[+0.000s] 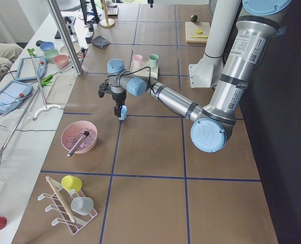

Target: Place all cups on tray

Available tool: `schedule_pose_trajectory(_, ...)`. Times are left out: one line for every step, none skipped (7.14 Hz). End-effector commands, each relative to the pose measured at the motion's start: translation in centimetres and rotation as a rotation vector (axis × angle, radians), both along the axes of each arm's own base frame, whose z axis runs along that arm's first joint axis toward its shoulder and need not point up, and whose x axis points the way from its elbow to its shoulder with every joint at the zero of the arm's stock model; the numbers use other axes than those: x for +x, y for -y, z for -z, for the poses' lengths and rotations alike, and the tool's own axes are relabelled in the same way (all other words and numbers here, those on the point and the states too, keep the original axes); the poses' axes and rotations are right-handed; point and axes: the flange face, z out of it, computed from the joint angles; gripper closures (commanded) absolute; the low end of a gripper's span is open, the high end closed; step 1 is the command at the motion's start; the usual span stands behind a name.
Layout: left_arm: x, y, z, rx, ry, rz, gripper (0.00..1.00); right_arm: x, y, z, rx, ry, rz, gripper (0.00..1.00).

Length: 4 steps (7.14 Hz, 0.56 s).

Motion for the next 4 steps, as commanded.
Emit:
schedule_pose_trajectory(2.5, 1.5, -2.7, -0.045, -0.075, 0.122, 0.01, 0.0, -0.1, 0.1, -0.001, 0.003, 0.0, 0.01)
schedule_pose_trajectory(4.3, 1.6, -4.2, -0.069, -0.109, 0.159, 0.01, 0.0, -0.1, 0.1, 0.0, 0.006, 0.0, 0.01)
schedule_pose_trajectory(4.8, 1.4, -4.3, -0.079, -0.113, 0.16, 0.01, 0.0, 0.0, 0.2, 0.002, 0.005, 0.0, 0.01)
schedule_pose_trajectory(5.3, 1.1, -4.2, -0.079, -0.114, 0.154, 0.01, 0.0, -0.1, 0.1, 0.0, 0.006, 0.0, 0.01)
